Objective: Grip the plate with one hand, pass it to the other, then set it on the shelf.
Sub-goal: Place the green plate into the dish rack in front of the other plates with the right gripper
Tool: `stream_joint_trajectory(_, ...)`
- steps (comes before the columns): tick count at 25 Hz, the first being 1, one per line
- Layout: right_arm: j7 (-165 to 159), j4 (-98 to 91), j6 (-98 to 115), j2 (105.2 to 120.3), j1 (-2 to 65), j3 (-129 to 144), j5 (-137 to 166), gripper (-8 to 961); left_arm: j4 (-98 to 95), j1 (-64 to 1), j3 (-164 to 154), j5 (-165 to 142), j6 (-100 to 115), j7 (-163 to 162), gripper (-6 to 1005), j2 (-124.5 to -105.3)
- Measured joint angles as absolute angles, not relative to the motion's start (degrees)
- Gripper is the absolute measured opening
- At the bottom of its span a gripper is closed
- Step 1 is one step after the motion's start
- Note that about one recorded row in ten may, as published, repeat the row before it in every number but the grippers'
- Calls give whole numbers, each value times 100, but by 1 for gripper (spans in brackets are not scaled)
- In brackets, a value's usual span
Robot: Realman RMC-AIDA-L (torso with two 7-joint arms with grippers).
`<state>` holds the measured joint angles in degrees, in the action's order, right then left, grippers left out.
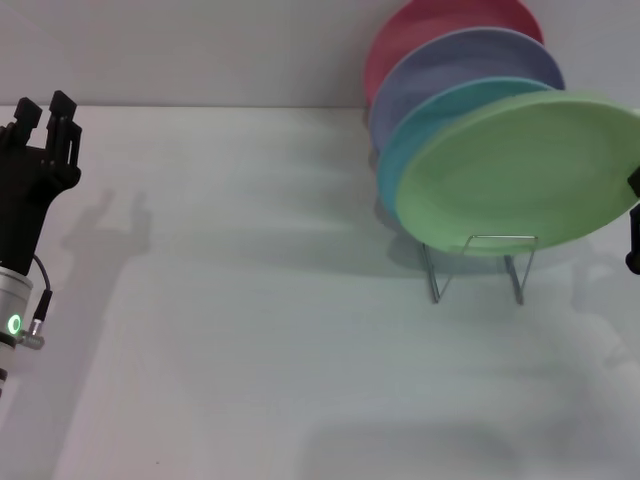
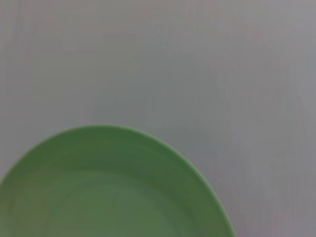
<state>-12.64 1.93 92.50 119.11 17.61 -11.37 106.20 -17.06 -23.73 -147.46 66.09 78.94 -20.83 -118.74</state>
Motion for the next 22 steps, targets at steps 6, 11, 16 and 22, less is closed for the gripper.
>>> stream_joint_trajectory(6, -1244, 200, 8935, 11918, 1740, -1133, 10620, 26, -1705, -2366, -14751, 6603, 7979, -2087, 471, -11866)
stream_joint_trajectory(11, -1242, 229, 8739, 11928, 1699, -1124, 10620, 27, -1705, -2354, -14751, 6600, 8057, -2096, 477, -11857)
stream_joint_trajectory(16, -1239, 294, 8623, 11936, 1676, -1061, 10619, 27, -1705, -2354, -14750, 6601, 8081, -2099, 482, -11856)
stream_joint_trajectory(22, -1239, 405, 8458, 11944, 1667, -1062, 10616, 28, -1701, -2355, -14748, 6600, 8110, -2101, 489, -11848)
